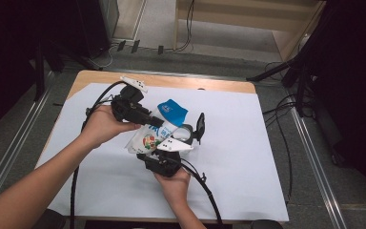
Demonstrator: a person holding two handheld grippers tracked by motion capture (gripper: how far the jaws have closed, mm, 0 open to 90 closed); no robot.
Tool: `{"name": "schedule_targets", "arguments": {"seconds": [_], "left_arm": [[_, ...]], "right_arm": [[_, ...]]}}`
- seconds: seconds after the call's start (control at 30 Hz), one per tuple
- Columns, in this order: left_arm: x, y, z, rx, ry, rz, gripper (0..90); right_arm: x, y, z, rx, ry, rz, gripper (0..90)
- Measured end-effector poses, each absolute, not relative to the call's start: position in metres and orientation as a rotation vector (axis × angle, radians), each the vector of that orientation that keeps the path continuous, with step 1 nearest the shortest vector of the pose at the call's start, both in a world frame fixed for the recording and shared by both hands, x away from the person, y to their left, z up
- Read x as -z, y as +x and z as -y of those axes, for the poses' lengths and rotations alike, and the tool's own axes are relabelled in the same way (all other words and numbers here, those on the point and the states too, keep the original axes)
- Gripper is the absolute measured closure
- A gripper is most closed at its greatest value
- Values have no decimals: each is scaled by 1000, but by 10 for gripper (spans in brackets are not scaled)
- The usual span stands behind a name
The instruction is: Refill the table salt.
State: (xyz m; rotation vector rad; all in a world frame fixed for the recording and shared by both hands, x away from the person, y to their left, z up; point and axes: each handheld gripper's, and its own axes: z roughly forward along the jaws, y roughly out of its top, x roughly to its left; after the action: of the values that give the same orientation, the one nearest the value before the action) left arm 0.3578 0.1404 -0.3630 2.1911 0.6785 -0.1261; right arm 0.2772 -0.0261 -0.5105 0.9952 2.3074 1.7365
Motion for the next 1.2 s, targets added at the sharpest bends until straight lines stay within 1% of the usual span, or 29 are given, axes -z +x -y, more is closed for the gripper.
{"name": "schedule_targets", "arguments": {"seconds": [0.03,0.07,0.17,0.47,0.83,1.2], "left_arm": [[363,358,-140,126,2191,-678,832],[363,358,-142,135,2186,-685,879],[365,359,-138,124,2196,-718,899],[367,366,-122,101,2225,-756,900],[367,377,-109,128,2252,-778,900],[369,383,-106,140,2250,-810,900]], "right_arm": [[511,277,26,-1736,995,-2307,674],[511,276,26,-1744,984,-2300,675],[510,275,24,-1738,979,-2311,674],[509,279,22,-1721,997,-2317,661],[505,284,23,-1773,1051,-2291,649],[503,288,20,-1800,1062,-2284,647]]}}
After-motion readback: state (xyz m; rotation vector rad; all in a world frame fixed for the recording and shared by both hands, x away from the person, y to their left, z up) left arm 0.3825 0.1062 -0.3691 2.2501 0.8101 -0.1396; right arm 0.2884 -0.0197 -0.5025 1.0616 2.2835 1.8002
